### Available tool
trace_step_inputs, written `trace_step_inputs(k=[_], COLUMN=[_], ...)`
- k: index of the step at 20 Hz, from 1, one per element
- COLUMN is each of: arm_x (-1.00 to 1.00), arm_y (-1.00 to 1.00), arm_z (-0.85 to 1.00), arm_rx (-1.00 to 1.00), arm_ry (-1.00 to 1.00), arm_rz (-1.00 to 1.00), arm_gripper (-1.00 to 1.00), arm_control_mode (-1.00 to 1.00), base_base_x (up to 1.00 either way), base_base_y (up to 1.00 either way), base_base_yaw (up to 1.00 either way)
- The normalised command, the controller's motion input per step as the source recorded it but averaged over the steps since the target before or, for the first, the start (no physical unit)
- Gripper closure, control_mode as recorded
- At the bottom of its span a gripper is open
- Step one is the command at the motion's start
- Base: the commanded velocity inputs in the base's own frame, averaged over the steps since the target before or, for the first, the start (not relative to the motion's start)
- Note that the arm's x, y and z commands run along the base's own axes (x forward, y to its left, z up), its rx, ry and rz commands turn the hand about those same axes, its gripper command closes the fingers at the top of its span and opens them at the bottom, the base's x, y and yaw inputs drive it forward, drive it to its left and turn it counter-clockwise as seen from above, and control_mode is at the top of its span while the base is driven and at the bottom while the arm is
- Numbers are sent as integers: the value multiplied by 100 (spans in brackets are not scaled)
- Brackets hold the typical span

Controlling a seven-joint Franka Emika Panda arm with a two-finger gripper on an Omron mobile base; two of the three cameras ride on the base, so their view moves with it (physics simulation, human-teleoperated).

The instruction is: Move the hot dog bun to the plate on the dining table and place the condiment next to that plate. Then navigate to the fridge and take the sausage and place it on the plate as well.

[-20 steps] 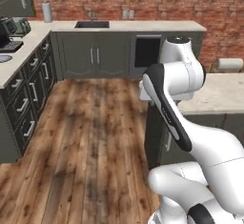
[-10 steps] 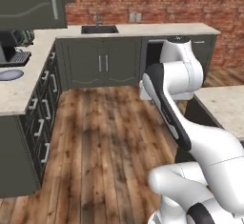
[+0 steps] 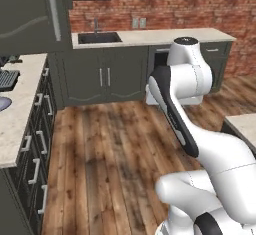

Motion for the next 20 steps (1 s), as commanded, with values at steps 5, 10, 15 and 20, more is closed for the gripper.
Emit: trace_step_inputs(k=[5, 10, 15, 20], arm_x=[0, 0, 0, 0], arm_y=[0, 0, 0, 0], arm_z=[0, 0, 0, 0], arm_rx=[0, 0, 0, 0], arm_ry=[0, 0, 0, 0], arm_rz=[0, 0, 0, 0], arm_gripper=[-100, -100, -100, -100], arm_control_mode=[100, 100, 100, 100], base_base_x=[100, 100, 100, 100], base_base_y=[7, 8, 9, 1], base_base_yaw=[-7, 0, 23, 51])
